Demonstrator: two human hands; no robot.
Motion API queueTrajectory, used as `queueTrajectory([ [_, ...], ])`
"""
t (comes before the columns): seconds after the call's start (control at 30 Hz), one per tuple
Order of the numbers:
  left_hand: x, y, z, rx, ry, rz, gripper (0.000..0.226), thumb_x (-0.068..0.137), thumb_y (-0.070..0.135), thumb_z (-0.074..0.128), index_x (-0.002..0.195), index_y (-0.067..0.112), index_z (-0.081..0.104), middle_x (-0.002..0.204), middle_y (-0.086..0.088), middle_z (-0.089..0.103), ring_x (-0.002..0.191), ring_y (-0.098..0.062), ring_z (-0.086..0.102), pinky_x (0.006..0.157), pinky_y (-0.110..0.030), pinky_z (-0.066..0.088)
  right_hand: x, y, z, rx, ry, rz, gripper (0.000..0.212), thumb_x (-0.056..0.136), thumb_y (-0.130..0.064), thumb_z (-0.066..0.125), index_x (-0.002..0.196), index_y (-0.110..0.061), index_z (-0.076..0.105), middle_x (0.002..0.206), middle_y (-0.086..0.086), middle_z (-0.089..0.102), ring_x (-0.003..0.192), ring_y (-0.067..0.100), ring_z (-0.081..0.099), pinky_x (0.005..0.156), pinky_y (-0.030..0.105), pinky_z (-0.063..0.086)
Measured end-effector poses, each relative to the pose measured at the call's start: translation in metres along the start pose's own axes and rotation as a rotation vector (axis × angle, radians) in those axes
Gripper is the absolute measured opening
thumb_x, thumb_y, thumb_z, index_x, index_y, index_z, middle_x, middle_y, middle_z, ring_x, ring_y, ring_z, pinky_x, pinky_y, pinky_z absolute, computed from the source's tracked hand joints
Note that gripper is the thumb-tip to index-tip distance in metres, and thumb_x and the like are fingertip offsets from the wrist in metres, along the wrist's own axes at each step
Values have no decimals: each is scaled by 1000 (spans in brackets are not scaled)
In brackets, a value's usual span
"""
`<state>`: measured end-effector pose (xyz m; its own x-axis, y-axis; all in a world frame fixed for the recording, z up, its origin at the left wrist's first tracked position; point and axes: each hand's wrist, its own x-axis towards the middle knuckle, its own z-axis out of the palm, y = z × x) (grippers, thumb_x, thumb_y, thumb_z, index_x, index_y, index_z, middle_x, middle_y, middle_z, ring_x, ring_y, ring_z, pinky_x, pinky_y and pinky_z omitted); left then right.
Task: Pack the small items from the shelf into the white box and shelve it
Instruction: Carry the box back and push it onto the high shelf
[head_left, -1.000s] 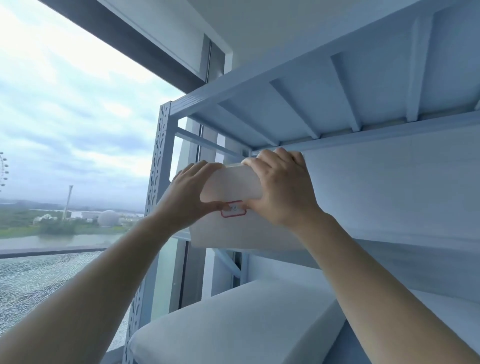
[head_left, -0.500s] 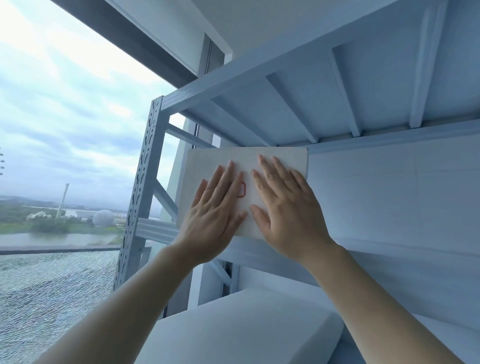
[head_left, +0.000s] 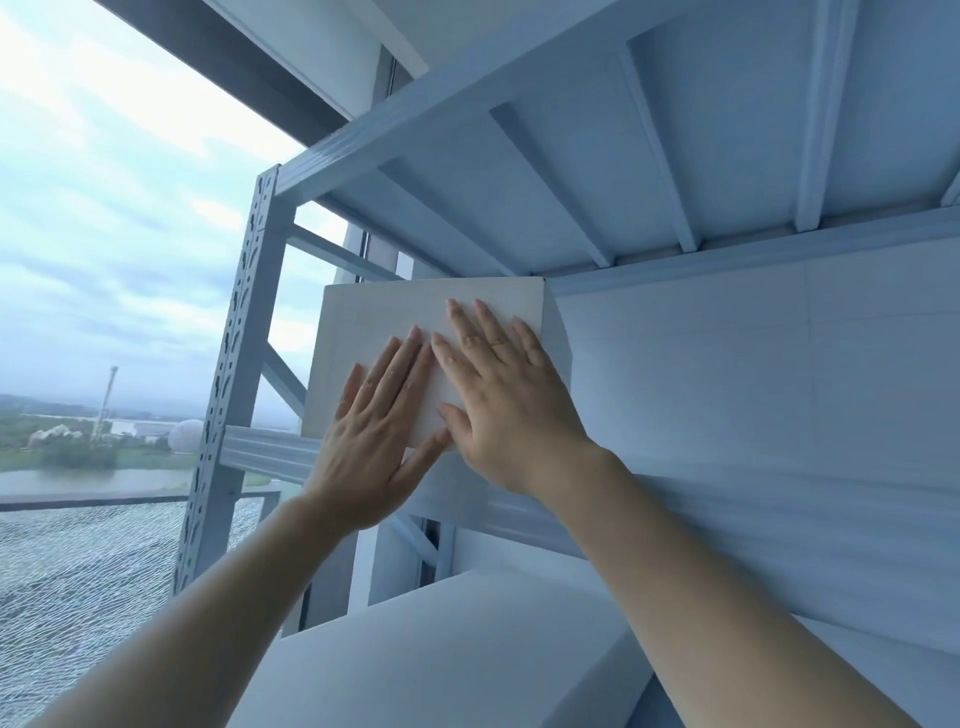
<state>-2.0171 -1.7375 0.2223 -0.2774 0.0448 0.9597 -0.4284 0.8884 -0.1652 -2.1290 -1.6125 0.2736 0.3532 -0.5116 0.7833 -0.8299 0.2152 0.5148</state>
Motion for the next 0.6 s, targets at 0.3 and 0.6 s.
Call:
queueTrajectory([
  [0.3,1,-28,-7,127,-41,186,80,87,64,34,147,17,12,156,-2,10,143,-18,8,115,-48,14,-28,-3,7,-117,-86,12,69,93,-47,31,145,-19,-5,155,-1,-15,139,19,-19,106,58,-14],
  [0.6,0,-63,-3,161,-72,189,80,87,64,31,148,17,9,156,-1,9,143,-15,7,116,-42,13,-1,-19,18,-37,-187,6,66,95,-34,41,146,-17,4,155,2,-14,139,19,-18,108,60,1],
])
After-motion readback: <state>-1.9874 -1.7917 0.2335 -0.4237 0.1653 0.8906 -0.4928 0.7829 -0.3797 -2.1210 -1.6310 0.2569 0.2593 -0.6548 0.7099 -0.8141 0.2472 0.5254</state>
